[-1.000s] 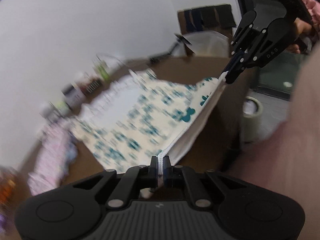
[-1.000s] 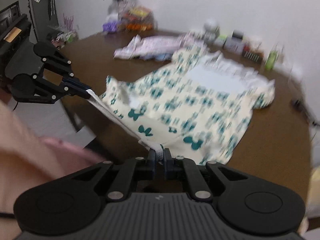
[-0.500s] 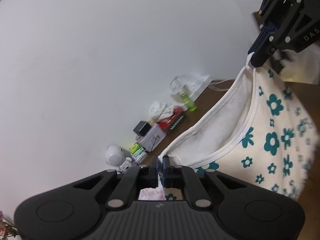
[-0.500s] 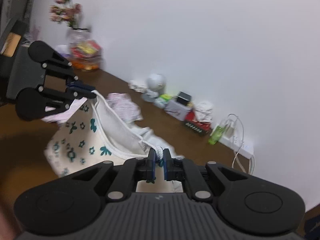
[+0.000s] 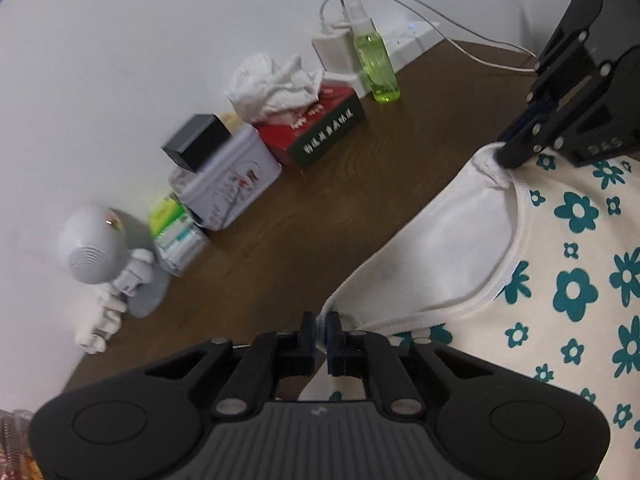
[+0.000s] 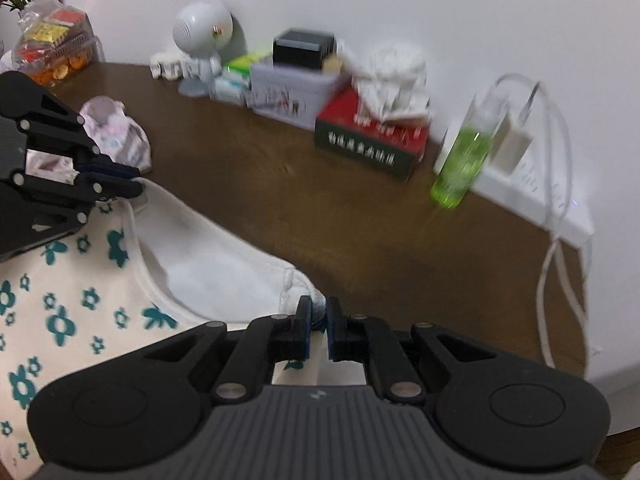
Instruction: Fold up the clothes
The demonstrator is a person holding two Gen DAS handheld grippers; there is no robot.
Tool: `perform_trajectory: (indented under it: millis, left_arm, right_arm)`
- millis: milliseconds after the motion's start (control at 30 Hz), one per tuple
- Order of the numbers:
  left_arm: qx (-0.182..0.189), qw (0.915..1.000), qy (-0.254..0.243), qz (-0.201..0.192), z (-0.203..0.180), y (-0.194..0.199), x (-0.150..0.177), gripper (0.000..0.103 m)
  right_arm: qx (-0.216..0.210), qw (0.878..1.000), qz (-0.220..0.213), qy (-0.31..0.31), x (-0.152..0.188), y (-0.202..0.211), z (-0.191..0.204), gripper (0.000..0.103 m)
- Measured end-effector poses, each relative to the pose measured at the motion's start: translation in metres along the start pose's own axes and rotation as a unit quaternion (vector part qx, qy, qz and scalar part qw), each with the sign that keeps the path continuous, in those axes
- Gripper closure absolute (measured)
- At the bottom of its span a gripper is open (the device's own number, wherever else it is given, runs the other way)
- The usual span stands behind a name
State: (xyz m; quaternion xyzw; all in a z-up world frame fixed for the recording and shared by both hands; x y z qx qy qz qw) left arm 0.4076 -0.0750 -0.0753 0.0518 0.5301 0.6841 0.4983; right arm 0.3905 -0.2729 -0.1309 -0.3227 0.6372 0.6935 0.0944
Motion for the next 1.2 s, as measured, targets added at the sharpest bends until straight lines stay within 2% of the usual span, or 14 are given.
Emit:
perform_trajectory:
  millis: [100, 167, 200, 233, 367, 433, 500, 567, 633, 667, 700, 867, 1000, 1200]
  left_arm:
    - [0.002, 0.9998, 0.022, 0.001, 0.002, -0.012, 0.003, 0.088]
    - [-0.001, 0.9993, 0.038, -0.002, 0.004, -0.011, 0.004, 0.060]
    - [-0.011, 0.9985, 0.052, -0.014, 0.008, -0.002, 0.006, 0.052]
    - [-0.021, 0.9972, 0.066, -0.028, 0.012, 0.009, 0.007, 0.041]
    - [0.014, 0.9853, 0.112, -0.128, 0.007, 0.077, 0.025, 0.011]
    - [0.036, 0.9806, 0.102, -0.164, -0.012, 0.108, 0.042, 0.011]
    - [0.052, 0.9794, 0.086, -0.175, -0.033, 0.127, 0.061, 0.015]
    - [0.064, 0.9809, 0.075, -0.168, -0.055, 0.135, 0.080, 0.045]
    - [0.075, 0.9836, 0.063, -0.152, -0.076, 0.134, 0.097, 0.067]
    - [0.078, 0.9851, 0.060, -0.141, -0.085, 0.131, 0.105, 0.073]
    - [0.082, 0.9864, 0.056, -0.131, -0.094, 0.128, 0.113, 0.074]
    - [0.049, 0.9905, 0.036, -0.123, -0.122, 0.120, 0.138, 0.081]
    - [0.046, 0.9916, 0.023, -0.118, -0.141, 0.134, 0.145, 0.085]
    - [0.062, 0.9912, 0.004, -0.117, -0.179, 0.167, 0.166, 0.089]
  right_arm:
    - [0.001, 1.000, 0.000, -0.007, 0.003, -0.010, -0.001, 0.094]
    - [0.011, 1.000, -0.010, -0.018, 0.004, -0.008, -0.003, 0.077]
    - [0.018, 0.999, -0.018, -0.026, 0.003, -0.002, -0.005, 0.054]
    - [0.021, 0.998, -0.035, -0.038, 0.001, 0.007, -0.008, 0.037]
    - [-0.024, 0.988, -0.125, -0.088, 0.016, 0.082, -0.008, 0.023]
    - [-0.040, 0.985, -0.152, -0.067, 0.036, 0.118, 0.013, 0.021]
    - [-0.042, 0.985, -0.165, -0.031, 0.062, 0.142, 0.037, 0.021]
    - [-0.046, 0.986, -0.162, -0.005, 0.093, 0.153, 0.062, 0.025]
    - [-0.057, 0.987, -0.149, 0.012, 0.123, 0.152, 0.086, 0.047]
    - [-0.059, 0.988, -0.141, 0.018, 0.134, 0.147, 0.095, 0.053]
    - [-0.059, 0.989, -0.131, 0.022, 0.145, 0.141, 0.102, 0.060]
    - [-0.011, 0.993, -0.107, 0.052, 0.179, 0.109, 0.115, 0.062]
    - [-0.027, 0.994, -0.102, 0.022, 0.189, 0.116, 0.108, 0.062]
    - [-0.042, 0.995, -0.084, 0.024, 0.220, 0.136, 0.116, 0.062]
Point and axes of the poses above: each gripper's, at about its wrist camera, not at the fingertips, and y roughly against the way its jaws point, z to its left, x to its underside, the point moved 9 cm from there along -y, roughly the way its jaws point, and after that the axes turned 4 degrees about -y, right-handed, at the moved point
